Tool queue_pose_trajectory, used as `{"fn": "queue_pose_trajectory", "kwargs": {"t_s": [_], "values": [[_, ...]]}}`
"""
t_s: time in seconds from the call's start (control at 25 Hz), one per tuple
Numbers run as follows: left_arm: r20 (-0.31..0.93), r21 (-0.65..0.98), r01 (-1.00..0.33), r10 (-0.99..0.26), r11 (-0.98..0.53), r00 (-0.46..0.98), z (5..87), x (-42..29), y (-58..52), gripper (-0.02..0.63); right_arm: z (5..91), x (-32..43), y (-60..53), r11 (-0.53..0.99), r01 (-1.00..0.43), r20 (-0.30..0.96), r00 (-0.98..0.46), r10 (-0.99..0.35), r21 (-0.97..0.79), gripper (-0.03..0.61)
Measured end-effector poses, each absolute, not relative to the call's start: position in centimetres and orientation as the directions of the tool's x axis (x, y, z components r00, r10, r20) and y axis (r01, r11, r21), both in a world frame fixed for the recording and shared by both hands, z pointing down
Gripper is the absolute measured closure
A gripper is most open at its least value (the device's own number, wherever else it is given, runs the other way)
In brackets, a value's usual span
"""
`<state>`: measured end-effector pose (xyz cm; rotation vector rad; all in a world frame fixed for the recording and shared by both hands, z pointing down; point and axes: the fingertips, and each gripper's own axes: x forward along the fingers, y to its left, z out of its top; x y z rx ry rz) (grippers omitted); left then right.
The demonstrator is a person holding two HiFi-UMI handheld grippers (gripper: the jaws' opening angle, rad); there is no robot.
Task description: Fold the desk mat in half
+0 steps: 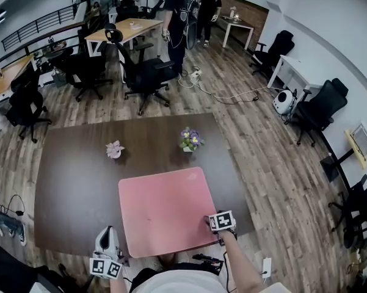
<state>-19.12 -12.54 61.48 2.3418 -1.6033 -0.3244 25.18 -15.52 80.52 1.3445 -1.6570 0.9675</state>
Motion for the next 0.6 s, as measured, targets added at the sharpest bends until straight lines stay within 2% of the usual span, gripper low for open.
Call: {"fn": "queue_pose_trajectory", "kwargs": {"t_s": [0.32, 0.48, 0.6], "values": [[-0.022, 0.358, -0.865, -0.930, -0.351, 0.368, 61.5, -18.9, -12.7, 0.612, 80.5, 24.9, -15.6, 0.200, -0.975, 0.917, -0.166, -0.363, -0.097, 0.238], [-0.023, 0.361, -0.861, -0.926, -0.359, 0.376, 61.7, -18.5, -12.9, 0.612, 80.5, 23.9, -15.6, 0.233, -0.966, 0.929, -0.184, -0.322, -0.110, 0.315], [-0.024, 0.364, -0.855, -0.922, -0.369, 0.388, 61.8, -18.1, -13.2, 0.612, 80.4, 22.5, -15.5, 0.245, -0.954, 0.920, -0.244, -0.308, -0.172, 0.419]]}}
